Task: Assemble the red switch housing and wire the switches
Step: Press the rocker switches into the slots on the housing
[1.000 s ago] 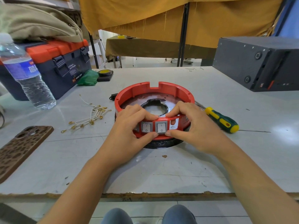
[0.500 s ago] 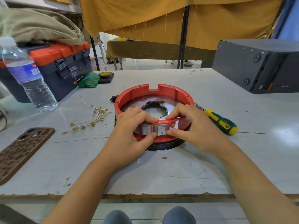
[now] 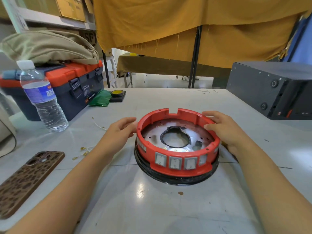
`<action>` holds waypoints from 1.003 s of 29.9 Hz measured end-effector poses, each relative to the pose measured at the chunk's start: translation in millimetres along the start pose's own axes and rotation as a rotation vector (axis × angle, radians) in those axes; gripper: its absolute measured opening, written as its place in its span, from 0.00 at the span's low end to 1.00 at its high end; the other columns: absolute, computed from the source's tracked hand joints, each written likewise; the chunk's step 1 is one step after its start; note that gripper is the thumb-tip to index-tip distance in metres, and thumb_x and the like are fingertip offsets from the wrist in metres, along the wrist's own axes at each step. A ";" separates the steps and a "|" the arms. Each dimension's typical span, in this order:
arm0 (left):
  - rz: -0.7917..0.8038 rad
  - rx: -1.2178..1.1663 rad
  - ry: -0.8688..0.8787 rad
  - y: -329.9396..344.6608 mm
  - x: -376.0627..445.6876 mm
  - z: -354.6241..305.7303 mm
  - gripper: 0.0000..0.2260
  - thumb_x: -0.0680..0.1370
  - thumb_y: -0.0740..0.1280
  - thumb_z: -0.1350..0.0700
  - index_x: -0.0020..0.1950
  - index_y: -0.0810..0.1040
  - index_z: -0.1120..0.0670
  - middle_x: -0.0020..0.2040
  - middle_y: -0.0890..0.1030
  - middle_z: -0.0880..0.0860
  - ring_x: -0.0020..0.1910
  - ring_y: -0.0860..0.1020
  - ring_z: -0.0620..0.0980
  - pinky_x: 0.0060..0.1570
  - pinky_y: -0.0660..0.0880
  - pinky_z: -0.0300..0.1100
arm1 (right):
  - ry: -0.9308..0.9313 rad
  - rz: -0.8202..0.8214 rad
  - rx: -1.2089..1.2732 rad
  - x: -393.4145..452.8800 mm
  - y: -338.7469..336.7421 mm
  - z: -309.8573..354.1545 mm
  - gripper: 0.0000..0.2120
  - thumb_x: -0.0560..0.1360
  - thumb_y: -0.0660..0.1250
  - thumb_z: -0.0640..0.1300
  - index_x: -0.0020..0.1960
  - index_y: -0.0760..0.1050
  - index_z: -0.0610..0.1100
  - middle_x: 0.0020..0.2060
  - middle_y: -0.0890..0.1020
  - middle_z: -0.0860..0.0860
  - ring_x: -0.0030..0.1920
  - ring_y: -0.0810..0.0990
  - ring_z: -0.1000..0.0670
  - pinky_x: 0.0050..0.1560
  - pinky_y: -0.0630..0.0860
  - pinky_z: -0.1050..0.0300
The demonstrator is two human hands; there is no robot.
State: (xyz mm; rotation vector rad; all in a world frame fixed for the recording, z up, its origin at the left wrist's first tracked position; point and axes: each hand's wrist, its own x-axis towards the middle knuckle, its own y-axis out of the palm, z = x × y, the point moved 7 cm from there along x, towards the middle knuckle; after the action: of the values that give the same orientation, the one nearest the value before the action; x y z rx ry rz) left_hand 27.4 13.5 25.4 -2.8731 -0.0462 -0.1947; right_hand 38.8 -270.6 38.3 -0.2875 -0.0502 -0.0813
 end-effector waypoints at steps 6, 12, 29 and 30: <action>0.232 0.728 0.271 31.3 61.4 12.5 0.15 0.80 0.61 0.60 0.66 0.72 0.51 0.67 0.71 0.48 0.67 0.69 0.48 0.64 0.63 0.39 | 0.016 -0.086 -0.049 14.8 -17.7 -15.5 0.21 0.70 0.59 0.27 0.51 0.78 0.50 0.54 0.80 0.48 0.47 0.81 0.47 0.48 0.79 0.50; 0.258 0.769 0.337 38.0 70.2 22.6 0.10 0.78 0.62 0.61 0.46 0.75 0.45 0.40 0.72 0.40 0.44 0.71 0.43 0.36 0.63 0.27 | 0.002 -0.098 -0.091 14.6 -22.5 -15.5 0.21 0.71 0.60 0.28 0.54 0.78 0.49 0.53 0.80 0.50 0.48 0.82 0.46 0.50 0.80 0.46; 0.236 0.798 0.297 55.6 107.9 13.0 0.21 0.80 0.63 0.55 0.73 0.66 0.50 0.74 0.65 0.53 0.72 0.63 0.50 0.69 0.58 0.41 | 0.037 -0.177 -0.083 18.6 -39.3 -22.4 0.18 0.69 0.59 0.29 0.47 0.75 0.50 0.47 0.79 0.51 0.41 0.78 0.51 0.39 0.74 0.56; 0.271 0.801 0.300 59.7 110.3 10.5 0.22 0.80 0.63 0.55 0.73 0.65 0.50 0.75 0.63 0.53 0.73 0.62 0.51 0.70 0.56 0.41 | 0.035 -0.177 -0.082 18.9 -39.2 -22.4 0.17 0.69 0.59 0.29 0.47 0.75 0.50 0.47 0.79 0.51 0.41 0.78 0.51 0.39 0.74 0.56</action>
State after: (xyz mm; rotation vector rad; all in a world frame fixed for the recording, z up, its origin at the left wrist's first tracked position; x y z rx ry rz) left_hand 140.9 -39.8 15.2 -2.0050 0.2600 -0.4351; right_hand 55.1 -315.8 29.0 -0.3635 -0.0377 -0.2641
